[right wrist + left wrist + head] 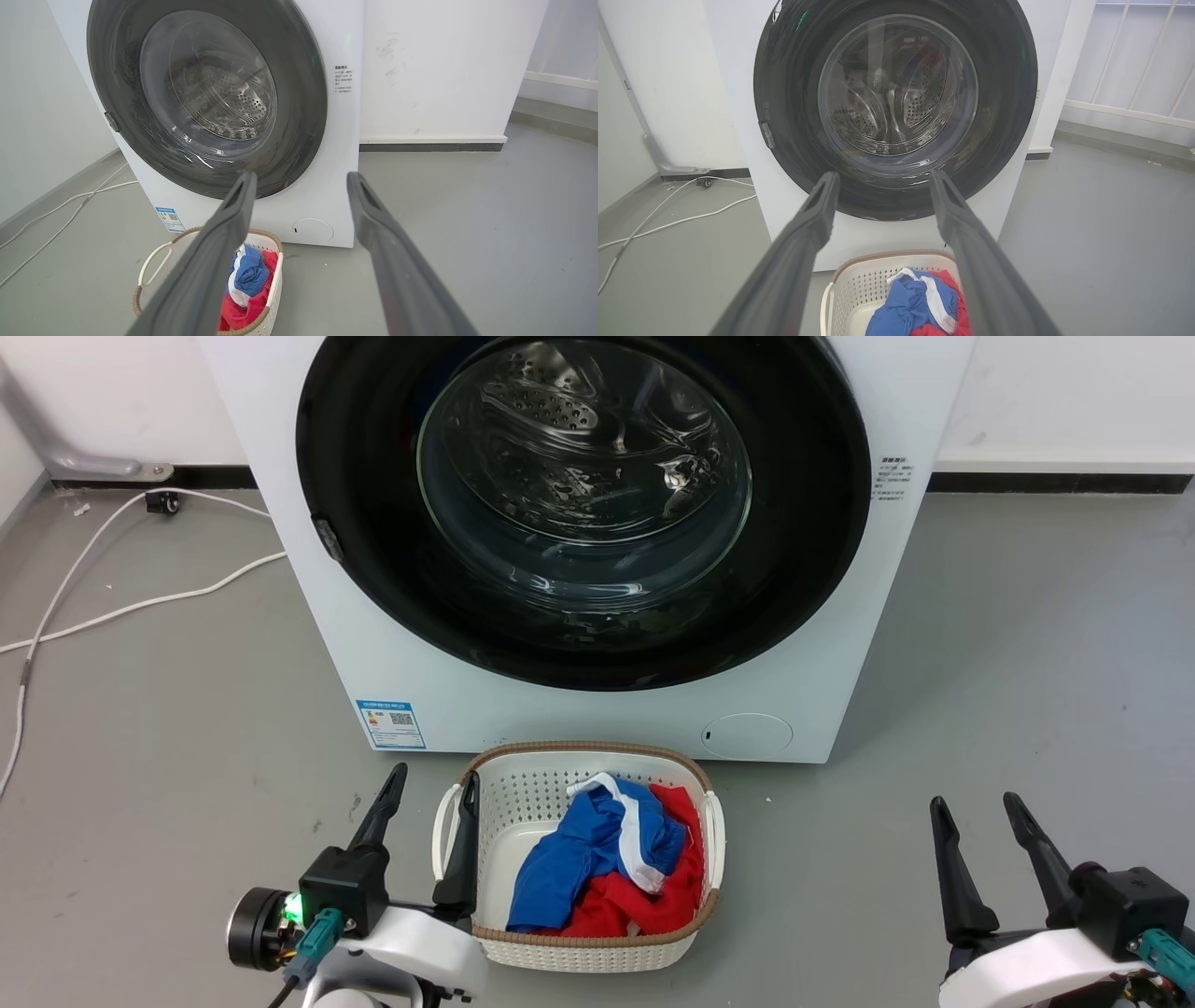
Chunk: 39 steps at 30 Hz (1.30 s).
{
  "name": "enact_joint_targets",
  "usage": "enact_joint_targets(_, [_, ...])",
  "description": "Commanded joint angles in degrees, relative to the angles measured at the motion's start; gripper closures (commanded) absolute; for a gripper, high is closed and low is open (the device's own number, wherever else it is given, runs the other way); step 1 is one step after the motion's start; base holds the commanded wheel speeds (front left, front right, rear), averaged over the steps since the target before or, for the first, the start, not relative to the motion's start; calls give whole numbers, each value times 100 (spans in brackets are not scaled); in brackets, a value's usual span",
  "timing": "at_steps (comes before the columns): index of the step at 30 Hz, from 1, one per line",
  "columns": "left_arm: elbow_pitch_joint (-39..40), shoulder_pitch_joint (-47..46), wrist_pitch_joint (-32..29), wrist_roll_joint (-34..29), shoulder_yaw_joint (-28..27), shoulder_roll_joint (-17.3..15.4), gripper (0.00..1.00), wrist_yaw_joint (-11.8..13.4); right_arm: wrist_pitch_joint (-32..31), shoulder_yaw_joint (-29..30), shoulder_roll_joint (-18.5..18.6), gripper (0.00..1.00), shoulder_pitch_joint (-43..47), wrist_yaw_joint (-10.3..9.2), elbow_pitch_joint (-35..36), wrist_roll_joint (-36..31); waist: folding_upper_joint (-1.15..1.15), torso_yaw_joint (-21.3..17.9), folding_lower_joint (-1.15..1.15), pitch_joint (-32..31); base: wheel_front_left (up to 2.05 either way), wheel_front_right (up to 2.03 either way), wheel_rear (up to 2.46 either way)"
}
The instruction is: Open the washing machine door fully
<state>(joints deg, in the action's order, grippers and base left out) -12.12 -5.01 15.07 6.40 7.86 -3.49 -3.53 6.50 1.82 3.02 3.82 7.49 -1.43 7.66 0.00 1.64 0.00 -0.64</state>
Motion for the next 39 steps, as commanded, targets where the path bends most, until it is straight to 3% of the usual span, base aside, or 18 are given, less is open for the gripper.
enact_joint_targets(1, [-9, -17, 15, 35, -12, -1, 0, -14, -4, 10, -23, 0, 17, 0, 0, -11, 0, -2, 0, -1, 0, 0, 0])
enact_joint_targets(10, [-70, -32, 15, 55, -40, 15, 0, -22, -29, 14, -22, 0, -23, 0, -38, -55, 0, -15, 0, -5, 0, 0, 0])
enact_joint_targets(11, [-78, -34, 15, 59, -42, 17, 0, -23, -23, 15, -22, 11, -28, 0, -44, -36, 0, -17, 0, -4, 0, 0, 0])
enact_joint_targets(12, [-85, -37, 15, 61, -43, 19, 0, -25, -31, 13, -22, 51, -33, 0, -48, -10, 0, -17, 0, -5, 0, 0, 0])
enact_joint_targets(13, [-88, -42, 15, 63, -46, 20, 0, -27, -45, 10, -22, 65, -36, 0, -61, 44, 0, -17, 0, -5, 0, 0, 0])
enact_joint_targets(14, [-90, -48, 15, 65, -45, 22, 0, -29, -58, 19, -22, 100, -41, 0, -68, 64, 0, -15, 0, -4, 0, 0, 0])
enact_joint_targets(18, [-100, -61, 15, 67, -48, 28, 0, -27, -80, 73, -22, 100, -51, 0, -134, 360, 0, -11, 0, -4, 0, 0, 0])
enact_joint_targets(31, [-73, -85, 15, 119, -10, 45, 0, -60, 53, 489, -15, 100, -572, 1, -1427, 6359, 0, 32, 0, 56, 0, 0, 0])
enact_joint_targets(35, [11, -145, 15, 110, -17, 49, 0, -50, -252, 703, -16, 100, -1065, 1, -1666, 7523, 0, 22, 0, 258, 0, 0, 0])
enact_joint_targets(39, [94, -256, 15, 87, -14, 51, 0, -89, -666, 1029, 148, 100, -1641, 1, -1737, 8234, 0, 22, 0, 543, 0, 0, 0])
